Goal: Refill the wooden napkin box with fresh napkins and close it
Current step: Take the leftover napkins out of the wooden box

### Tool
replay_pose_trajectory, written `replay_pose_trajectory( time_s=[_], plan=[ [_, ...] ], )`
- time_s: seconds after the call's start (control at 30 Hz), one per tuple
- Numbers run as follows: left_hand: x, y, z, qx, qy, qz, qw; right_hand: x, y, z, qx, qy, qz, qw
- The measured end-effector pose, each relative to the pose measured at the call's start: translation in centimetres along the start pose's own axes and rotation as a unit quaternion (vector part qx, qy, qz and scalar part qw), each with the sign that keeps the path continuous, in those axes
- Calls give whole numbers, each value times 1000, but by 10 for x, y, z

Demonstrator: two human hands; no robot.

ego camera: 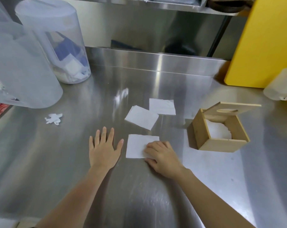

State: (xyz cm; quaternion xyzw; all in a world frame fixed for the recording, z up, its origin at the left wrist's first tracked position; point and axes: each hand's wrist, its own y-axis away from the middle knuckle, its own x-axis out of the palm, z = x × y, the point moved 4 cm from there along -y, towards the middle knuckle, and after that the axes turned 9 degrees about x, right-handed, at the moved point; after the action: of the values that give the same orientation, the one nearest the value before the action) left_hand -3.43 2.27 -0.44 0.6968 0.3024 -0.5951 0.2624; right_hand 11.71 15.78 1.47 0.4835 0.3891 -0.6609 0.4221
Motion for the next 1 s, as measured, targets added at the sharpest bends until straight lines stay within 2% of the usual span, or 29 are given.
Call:
replay_pose_trajectory(
  time_s=[0.1,0.17,0.33,0.47,0.57,0.8,1.0],
  plan=[
    [-2,0,-2,-1,2,4,1000,-2,-2,3,5,24,-37,999],
    [-3,1,-10,9,6,4,1000,-11,0,0,32,0,-44,999],
    [-5,0,-60,72,31,-5,997,-51,9,-22,131,-142,-6,981],
    [-4,-5,-105,122,66,3,990,-94,22,-46,161,-238,-17,958],
    [-3,-6,-136,162,81,10,983,-119,30,-71,187,-301,24,935],
    [12,-8,-185,225,78,19,971,-155,30,-143,248,-273,113,922],
    [24,-7,-195,239,56,31,969,-159,20,-183,284,-192,127,931]
  ],
)
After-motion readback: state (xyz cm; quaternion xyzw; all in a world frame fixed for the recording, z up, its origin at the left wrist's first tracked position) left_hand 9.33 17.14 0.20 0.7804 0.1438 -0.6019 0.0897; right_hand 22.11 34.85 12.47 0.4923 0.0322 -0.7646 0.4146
